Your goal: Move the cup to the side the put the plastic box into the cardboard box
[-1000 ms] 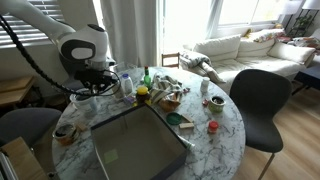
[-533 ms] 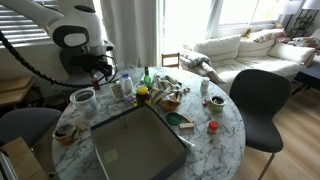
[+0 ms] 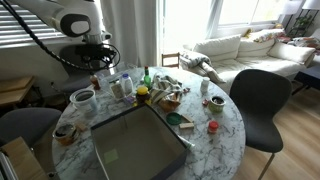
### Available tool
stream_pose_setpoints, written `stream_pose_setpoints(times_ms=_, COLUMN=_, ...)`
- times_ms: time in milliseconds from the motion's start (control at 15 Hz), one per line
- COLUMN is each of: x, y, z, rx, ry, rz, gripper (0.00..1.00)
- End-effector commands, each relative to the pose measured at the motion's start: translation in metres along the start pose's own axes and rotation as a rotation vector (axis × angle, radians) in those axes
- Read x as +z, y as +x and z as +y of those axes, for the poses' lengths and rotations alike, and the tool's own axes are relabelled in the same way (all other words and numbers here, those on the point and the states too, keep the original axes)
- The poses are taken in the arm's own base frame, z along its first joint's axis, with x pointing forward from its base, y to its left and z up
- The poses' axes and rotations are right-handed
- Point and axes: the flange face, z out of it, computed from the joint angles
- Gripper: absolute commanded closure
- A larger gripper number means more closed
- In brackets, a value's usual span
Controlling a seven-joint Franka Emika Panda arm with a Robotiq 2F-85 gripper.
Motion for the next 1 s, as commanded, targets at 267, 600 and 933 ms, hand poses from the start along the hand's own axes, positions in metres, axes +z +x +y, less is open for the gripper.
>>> stream_pose_setpoints(times_ms=267, x=0.011, y=0.010, z=0.007, rx=-0.025, ry=0.012, rz=-0.015, gripper=0.00)
stream_pose_setpoints(times_ms=600, x=0.039, y=0.024, z=0.002, rx=-0.306, ry=0.063, rz=-0.012, gripper=0.00)
stream_pose_setpoints(times_ms=933, x=0.068, y=0.041, z=0.000, rx=-0.557, ry=0.056, rz=-0.066, gripper=0.00)
